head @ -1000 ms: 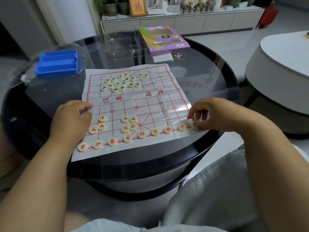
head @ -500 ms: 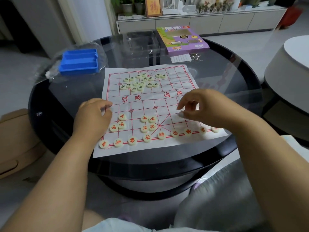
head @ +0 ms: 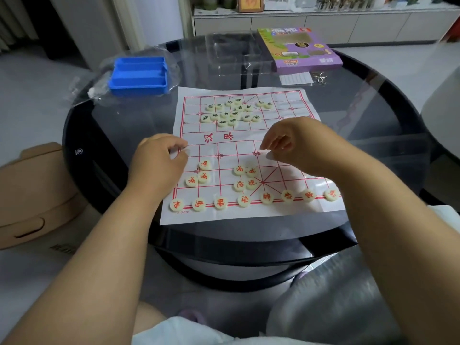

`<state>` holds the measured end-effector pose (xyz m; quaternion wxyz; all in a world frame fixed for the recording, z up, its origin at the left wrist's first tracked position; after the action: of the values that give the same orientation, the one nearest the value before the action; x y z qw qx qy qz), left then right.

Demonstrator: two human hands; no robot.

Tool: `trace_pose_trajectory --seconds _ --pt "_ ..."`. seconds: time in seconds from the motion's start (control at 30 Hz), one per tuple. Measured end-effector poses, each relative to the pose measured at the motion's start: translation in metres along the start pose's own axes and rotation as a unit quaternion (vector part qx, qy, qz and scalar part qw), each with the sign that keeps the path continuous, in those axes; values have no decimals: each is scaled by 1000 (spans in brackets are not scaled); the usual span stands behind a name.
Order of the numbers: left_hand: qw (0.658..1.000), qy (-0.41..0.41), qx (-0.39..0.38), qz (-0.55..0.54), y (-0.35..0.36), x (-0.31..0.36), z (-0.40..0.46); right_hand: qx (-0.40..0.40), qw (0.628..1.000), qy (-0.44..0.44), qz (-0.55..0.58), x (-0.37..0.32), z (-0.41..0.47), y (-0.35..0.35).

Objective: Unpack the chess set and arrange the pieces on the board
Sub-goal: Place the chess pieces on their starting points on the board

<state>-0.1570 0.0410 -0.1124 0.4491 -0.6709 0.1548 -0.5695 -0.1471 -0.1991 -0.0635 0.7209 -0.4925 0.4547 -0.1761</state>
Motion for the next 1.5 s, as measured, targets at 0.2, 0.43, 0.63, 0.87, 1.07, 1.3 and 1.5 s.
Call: trace_pose_trajectory --seconds 0.2,0.43,0.63,0.87,1.07,1.3,1.5 --pt "1000 -16 -11 -23 -2 -2 0 -61 998 -9 -1 1 2 14" --pt "999 -20 -12 -31 -2 -1 0 -100 993 -61 -8 -13 -2 23" --pt "999 -21 -15 -40 -2 -1 0 -133 987 -80 -33 -21 1 33" --pt "998 -22 -23 -50 -1 -3 1 -96 990 -94 -32 -20 5 24" --pt "998 -21 -24 -52 -1 -4 2 24 998 -30 -47 23 8 -26" --pt "998 -22 -20 -56 -1 -4 2 -14 997 55 -60 65 0 -19" --pt "998 -32 -25 -57 0 -4 1 -17 997 54 -51 63 0 -16"
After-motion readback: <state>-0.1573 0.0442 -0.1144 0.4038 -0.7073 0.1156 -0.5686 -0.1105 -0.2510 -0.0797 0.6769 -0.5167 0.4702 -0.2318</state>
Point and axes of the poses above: each hand's wrist, its own z-axis towards the middle knuckle, its own y-axis out of the palm, x = y × z, the point moved 6 cm from there along z, towards the middle knuckle, and after that the axes turned 15 degrees about -y, right-handed, at the moved point
